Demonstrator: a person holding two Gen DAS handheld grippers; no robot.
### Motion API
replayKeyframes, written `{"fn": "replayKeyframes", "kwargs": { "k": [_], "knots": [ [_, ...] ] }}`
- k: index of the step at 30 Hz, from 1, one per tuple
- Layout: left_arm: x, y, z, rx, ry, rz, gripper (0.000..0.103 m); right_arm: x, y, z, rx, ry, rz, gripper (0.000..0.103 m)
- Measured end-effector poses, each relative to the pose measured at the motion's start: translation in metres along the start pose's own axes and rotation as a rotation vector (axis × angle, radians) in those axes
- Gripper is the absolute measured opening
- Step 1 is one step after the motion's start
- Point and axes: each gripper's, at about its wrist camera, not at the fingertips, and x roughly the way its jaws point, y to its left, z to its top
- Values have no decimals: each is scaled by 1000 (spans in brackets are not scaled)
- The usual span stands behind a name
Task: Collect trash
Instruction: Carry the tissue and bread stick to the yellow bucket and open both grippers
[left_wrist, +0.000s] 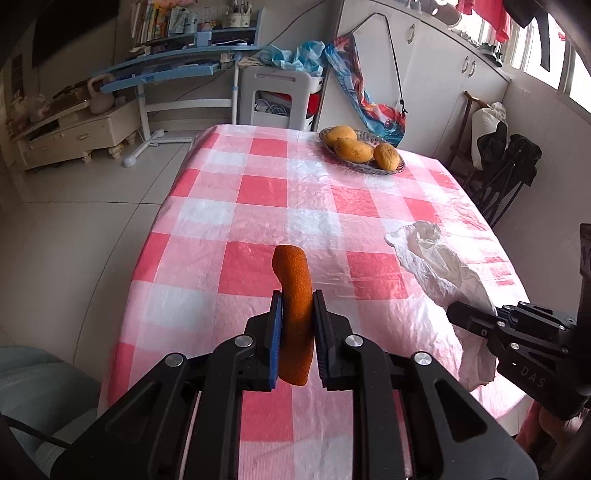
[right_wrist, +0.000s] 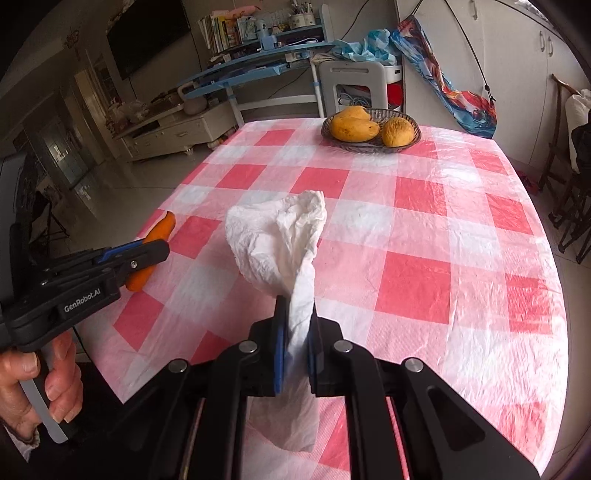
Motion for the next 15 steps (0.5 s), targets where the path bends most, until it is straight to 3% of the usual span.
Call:
{"fn": "replayKeyframes", "kwargs": {
  "k": [15],
  "knots": [
    [-66, 1, -41, -26, -84, -62, 16, -37, 6, -33, 91, -89, 70, 10]
  ]
}}
